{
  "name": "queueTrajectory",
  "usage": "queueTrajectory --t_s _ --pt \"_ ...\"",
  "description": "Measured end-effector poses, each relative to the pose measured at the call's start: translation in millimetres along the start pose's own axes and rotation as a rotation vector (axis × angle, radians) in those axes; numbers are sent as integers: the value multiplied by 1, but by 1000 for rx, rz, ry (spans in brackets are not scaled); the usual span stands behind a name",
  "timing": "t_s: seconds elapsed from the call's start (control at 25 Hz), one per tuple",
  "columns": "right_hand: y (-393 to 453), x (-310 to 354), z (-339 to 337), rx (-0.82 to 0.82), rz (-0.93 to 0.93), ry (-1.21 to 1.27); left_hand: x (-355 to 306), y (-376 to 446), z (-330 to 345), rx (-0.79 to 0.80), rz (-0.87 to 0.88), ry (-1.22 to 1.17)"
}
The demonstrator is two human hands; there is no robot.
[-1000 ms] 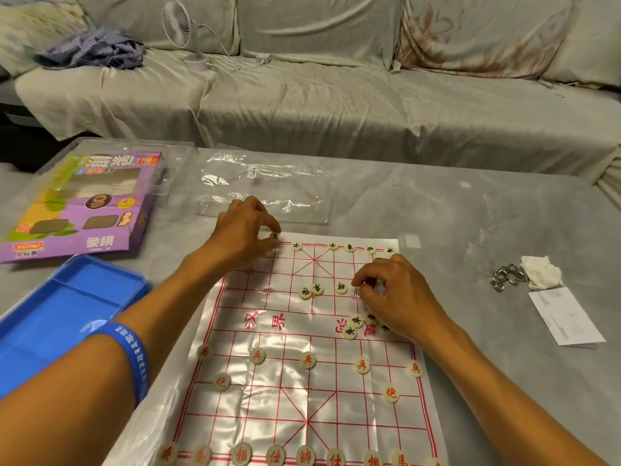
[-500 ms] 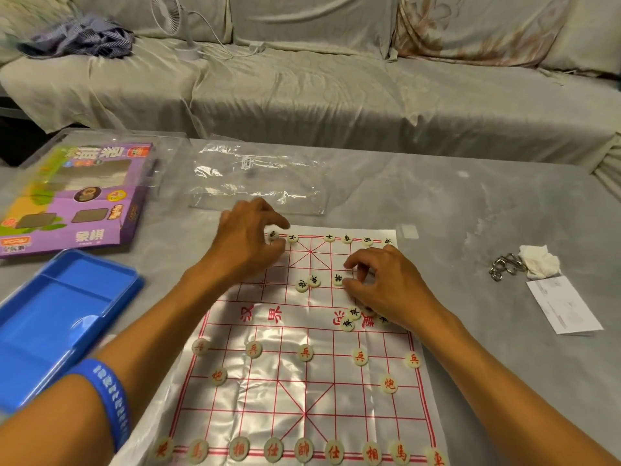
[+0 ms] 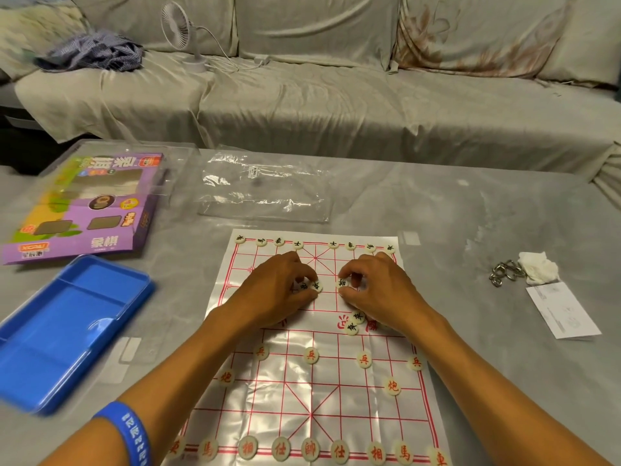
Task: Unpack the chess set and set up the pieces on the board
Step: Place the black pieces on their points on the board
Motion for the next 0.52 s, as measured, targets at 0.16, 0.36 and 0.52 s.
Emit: queueTrajectory --t_s 0.16,0.36,0.52 --pt "7 10 -7 -105 -45 24 13 -6 -2 -24 -11 -35" --pt "41 33 -17 -244 -138 -36 15 -9 -1 -55 -9 -78" --pt "47 40 -22 -334 -179 -62 16 -8 -4 -72 -7 -98"
Point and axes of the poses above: each hand's wrist, its own y-axis towards the middle knuckle, its own z-axis out of the palm, x = y × z, the point moved 9 cm from there along y, towards the middle knuckle, and after that the axes turned 4 degrees about -x, right-handed, at the moved point
